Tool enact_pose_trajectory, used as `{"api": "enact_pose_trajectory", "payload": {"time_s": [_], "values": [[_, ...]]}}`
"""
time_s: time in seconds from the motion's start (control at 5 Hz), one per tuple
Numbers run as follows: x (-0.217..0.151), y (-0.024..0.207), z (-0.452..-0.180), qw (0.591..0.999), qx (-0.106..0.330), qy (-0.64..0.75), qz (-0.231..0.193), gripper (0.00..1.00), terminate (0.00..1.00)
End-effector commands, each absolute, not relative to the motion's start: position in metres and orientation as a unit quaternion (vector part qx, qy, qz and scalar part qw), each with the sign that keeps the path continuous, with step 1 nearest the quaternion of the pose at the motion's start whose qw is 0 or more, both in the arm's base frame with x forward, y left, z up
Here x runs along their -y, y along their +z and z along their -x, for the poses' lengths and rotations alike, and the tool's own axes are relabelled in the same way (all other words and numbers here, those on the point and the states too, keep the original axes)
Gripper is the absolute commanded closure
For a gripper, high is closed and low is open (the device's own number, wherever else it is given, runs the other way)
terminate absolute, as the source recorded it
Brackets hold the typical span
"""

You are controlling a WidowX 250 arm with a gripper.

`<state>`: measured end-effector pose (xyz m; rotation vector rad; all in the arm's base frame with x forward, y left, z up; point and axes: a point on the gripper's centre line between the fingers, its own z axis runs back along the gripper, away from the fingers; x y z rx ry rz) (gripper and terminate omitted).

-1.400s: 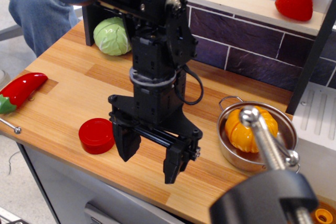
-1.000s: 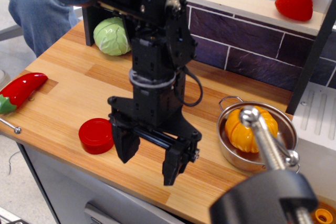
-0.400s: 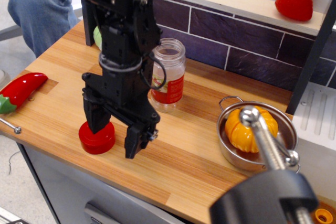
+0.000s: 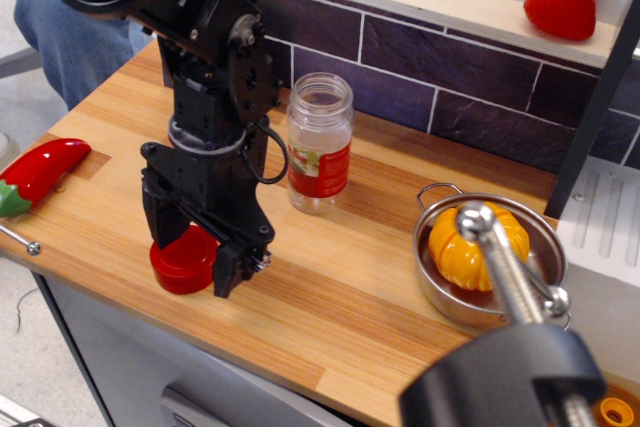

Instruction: Put cap on container

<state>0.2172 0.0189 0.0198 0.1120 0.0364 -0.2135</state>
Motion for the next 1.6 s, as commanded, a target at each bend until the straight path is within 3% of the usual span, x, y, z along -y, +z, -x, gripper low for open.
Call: {"api": "enact_pose_trajectory", "payload": {"time_s": [0.0,0.4,0.6,1.0,1.4], "values": [[-0.035,0.017,-0.230,0.991,0.005,-0.112,-0.070,0.00,0.00],[-0.038,-0.005,-0.229,0.989,0.012,-0.121,-0.081,0.00,0.00],[-0.034,0.006,-0.232,0.993,0.009,-0.106,-0.057,1.00,0.00],[-0.009,0.093,-0.261,0.998,-0.020,-0.054,0.034,1.00,0.00],[0.006,0.134,-0.295,0.996,0.028,0.046,0.070,1.00,0.00]]}}
